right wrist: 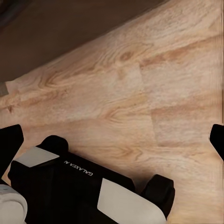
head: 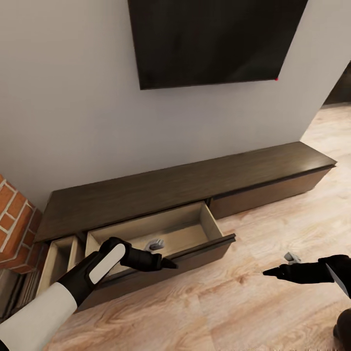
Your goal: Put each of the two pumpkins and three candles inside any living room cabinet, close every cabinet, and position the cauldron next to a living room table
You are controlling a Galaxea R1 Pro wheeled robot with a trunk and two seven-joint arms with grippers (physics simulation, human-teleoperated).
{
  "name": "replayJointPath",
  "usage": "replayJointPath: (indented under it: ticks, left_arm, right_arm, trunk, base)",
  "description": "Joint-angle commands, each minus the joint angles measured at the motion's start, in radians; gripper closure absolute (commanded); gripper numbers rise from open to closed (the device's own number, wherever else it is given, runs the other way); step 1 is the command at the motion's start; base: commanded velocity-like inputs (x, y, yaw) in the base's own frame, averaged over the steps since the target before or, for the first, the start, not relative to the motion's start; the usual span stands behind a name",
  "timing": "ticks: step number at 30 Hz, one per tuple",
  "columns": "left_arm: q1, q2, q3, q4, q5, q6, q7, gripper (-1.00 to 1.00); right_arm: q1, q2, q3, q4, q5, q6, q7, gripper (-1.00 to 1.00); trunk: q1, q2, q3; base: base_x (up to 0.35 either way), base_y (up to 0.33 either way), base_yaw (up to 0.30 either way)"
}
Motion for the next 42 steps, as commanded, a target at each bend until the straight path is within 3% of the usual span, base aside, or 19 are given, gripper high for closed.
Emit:
replayJointPath:
  ticks: [1,8,24,42]
  left_arm:
    - [0.0,0.0,0.0,0.001,0.0,-0.001,0.0,-1.0]
    - [0.0,0.0,0.0,0.002,0.0,-0.001,0.0,-1.0]
    - [0.0,-0.001,0.0,0.002,0.003,-0.001,-0.002,-1.0]
    - [0.0,0.0,0.001,0.002,-0.002,-0.001,0.003,-1.0]
  right_arm:
    - [0.0,0.0,0.0,0.0,0.0,0.0,0.0,-1.0]
    - [0.0,0.0,0.0,0.0,0.0,0.0,0.001,-1.0]
    - [0.0,0.0,0.001,0.0,0.0,0.0,0.002,-1.0]
    - [0.001,0.001,0.0,0.002,-0.001,0.0,0.004,-1.0]
  trunk:
    - [0.0,0.0,0.001]
    - [0.0,0.0,0.009]
    - [0.0,0.0,0.026]
    - [0.0,0.0,0.045]
  base:
    - [0.0,0.0,-0.249]
    - [-0.021,0.013,-0.245]
    - [-0.243,0.159,-0.243]
    - [0.029,0.065,-0.243]
